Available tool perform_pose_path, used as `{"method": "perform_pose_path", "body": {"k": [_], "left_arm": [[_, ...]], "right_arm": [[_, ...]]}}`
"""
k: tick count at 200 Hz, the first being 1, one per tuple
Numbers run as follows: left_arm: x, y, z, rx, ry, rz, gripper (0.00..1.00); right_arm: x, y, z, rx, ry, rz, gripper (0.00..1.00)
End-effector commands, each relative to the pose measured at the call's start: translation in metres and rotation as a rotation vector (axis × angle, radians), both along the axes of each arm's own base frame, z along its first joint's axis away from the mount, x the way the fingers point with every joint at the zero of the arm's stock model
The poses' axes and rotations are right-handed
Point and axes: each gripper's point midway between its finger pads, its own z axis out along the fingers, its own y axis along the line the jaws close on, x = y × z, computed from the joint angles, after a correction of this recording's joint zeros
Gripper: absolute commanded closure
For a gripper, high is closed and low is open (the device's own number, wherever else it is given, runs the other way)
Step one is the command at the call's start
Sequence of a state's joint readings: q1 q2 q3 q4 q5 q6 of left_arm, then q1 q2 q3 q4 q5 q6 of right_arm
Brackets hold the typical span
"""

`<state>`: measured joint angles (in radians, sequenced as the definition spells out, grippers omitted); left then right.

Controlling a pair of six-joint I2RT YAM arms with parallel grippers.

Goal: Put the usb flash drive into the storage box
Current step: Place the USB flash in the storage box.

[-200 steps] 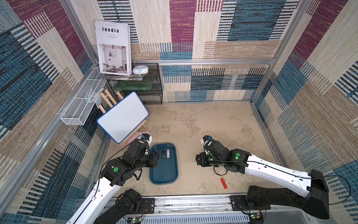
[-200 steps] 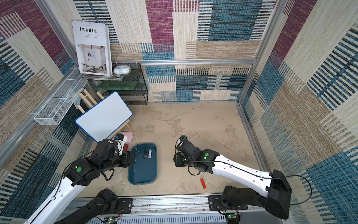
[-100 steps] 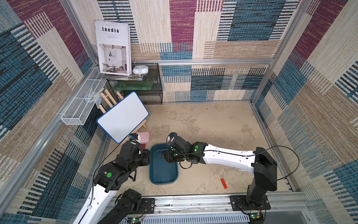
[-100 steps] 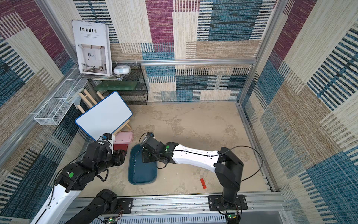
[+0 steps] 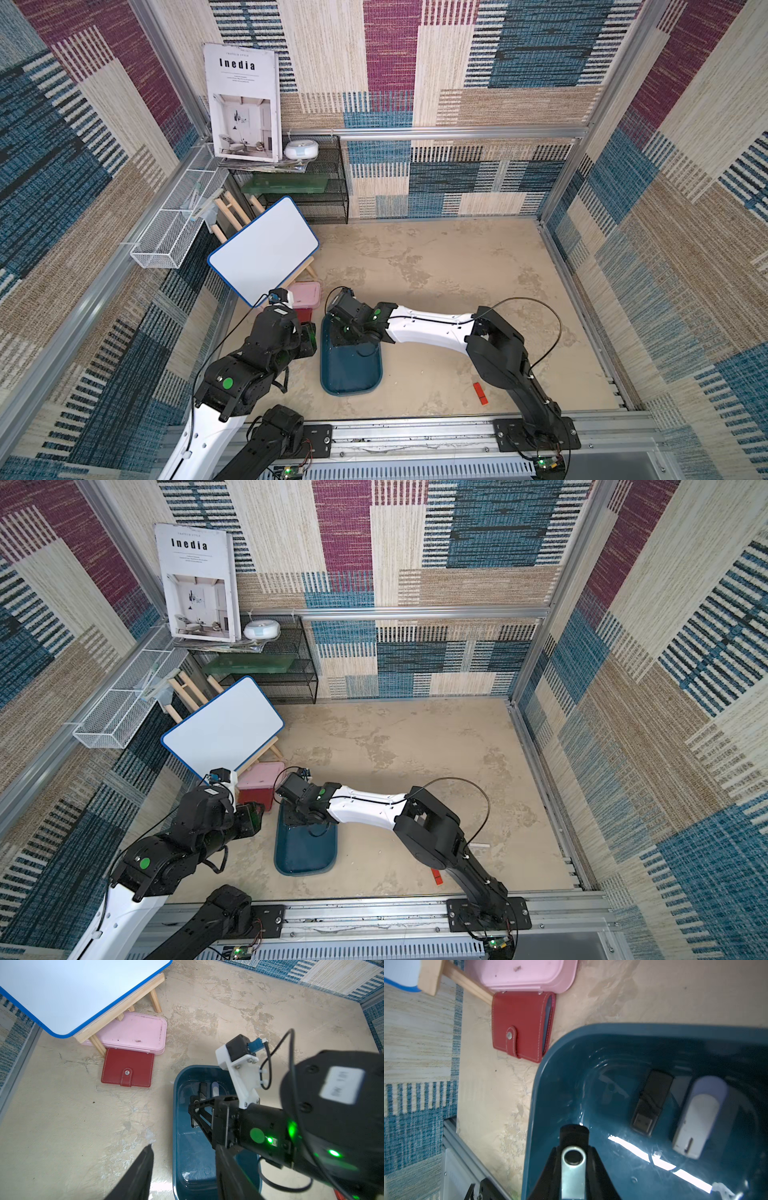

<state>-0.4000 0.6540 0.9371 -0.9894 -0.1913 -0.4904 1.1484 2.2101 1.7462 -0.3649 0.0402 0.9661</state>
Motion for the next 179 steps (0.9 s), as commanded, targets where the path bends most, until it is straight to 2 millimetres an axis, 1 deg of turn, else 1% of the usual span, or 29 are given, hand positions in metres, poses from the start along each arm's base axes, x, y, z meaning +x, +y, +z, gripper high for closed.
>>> {"method": "perform_pose_path", "body": {"k": [1, 23, 41, 67, 100, 116, 139, 162, 179], "left_arm": [[0.002, 0.006, 0.001, 0.022, -0.001, 0.031, 0.47], [0.003, 0.007, 0.0, 0.013, 0.005, 0.034, 0.47], [0.003, 0.005, 0.0, 0.007, 0.002, 0.026, 0.47], [0.004, 0.004, -0.001, 0.006, 0.007, 0.02, 0.46], [0.004, 0.003, -0.001, 0.003, 0.01, 0.015, 0.46], [0.004, 0.002, -0.002, 0.002, 0.012, 0.015, 0.46], [0.004, 0.002, -0.001, 0.0, 0.009, 0.012, 0.46], [0.004, 0.002, -0.002, -0.001, 0.012, 0.011, 0.45], [0.004, 0.001, -0.001, -0.003, 0.011, 0.01, 0.45]], "right_arm": [[0.011, -0.003, -0.008, -0.048, -0.009, -0.036, 0.82], [0.021, 0.0, -0.011, -0.044, -0.01, -0.053, 0.8], [0.029, -0.002, -0.015, -0.055, -0.012, -0.069, 0.78], [0.032, -0.002, -0.023, -0.063, -0.003, -0.073, 0.77], [0.034, -0.001, -0.033, -0.076, 0.002, -0.074, 0.71], [0.034, 0.001, -0.035, -0.076, 0.004, -0.068, 0.7], [0.033, 0.001, -0.038, -0.102, 0.008, -0.06, 0.64], [0.034, 0.0, -0.032, -0.099, 0.001, -0.057, 0.64], [0.035, 0.0, -0.017, -0.088, -0.027, -0.054, 0.64]]}}
